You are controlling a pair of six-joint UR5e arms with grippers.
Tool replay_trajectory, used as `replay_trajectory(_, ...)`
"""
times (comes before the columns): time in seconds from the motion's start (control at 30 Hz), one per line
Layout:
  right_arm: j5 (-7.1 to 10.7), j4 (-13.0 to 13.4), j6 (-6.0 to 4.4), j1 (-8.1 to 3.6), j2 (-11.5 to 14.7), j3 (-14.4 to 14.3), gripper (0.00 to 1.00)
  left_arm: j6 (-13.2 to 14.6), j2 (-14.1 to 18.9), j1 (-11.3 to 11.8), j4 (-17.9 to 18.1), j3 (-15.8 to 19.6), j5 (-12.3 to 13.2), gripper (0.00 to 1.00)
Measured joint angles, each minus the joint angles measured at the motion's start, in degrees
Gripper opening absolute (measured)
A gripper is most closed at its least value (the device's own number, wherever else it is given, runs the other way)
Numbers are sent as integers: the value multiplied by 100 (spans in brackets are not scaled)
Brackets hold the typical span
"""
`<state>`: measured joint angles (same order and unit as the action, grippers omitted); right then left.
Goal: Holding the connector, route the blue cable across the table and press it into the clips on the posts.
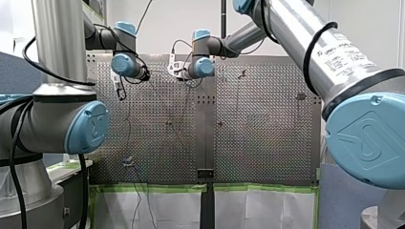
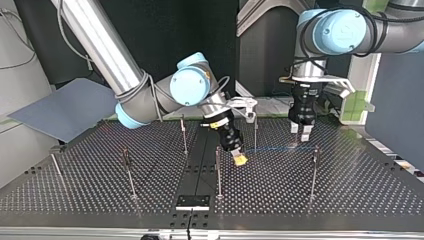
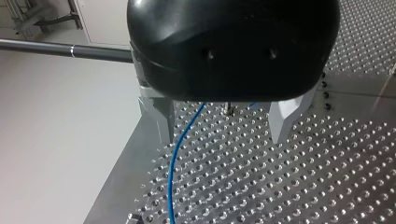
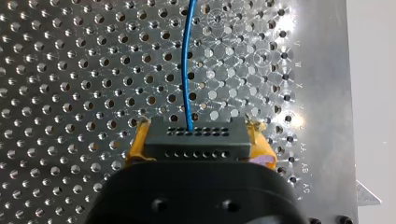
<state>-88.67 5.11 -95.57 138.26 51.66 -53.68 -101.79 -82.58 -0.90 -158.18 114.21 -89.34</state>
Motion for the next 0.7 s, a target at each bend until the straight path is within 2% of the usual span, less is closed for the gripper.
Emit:
replay_trajectory(0.4, -2, -14, 2, 19, -1, 1, 0, 47, -191, -118, 316, -117, -227, 100)
replay_trajectory(0.7, 1, -26, -2, 6, -1, 0, 0, 128, -473, -202, 214, -489, -361, 100)
